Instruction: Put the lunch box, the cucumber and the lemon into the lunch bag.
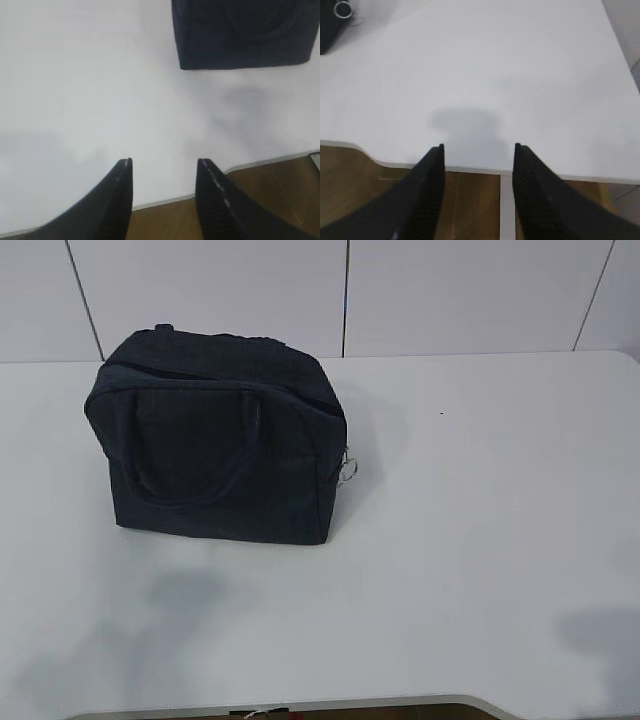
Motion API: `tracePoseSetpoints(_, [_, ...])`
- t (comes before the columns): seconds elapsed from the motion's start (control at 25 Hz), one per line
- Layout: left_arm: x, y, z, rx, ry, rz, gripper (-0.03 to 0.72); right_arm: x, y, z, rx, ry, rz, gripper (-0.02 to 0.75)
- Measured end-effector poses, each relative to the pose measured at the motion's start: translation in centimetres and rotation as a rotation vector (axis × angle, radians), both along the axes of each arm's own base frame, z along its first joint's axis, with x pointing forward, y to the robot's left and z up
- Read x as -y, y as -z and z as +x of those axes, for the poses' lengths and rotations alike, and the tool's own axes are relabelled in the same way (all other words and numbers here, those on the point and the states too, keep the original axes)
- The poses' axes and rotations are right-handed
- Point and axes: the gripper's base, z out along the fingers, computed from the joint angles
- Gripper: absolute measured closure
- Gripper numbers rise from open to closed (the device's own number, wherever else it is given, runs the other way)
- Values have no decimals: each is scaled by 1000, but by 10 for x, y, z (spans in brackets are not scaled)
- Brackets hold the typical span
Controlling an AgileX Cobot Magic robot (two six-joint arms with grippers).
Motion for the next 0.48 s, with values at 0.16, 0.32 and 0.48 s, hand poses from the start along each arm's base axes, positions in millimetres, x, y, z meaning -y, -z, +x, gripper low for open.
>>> tracePoseSetpoints(0.16, [0, 0, 1, 0, -69, 0, 394, -1, 0, 0, 0, 64, 0, 371])
tracePoseSetpoints(0.32, [1, 0, 1, 0, -95, 0, 395, -1, 0, 0, 0, 68, 0, 371])
tracePoseSetpoints(0.48, [1, 0, 1, 0, -97, 0, 401, -1, 0, 0, 0, 68, 0, 371])
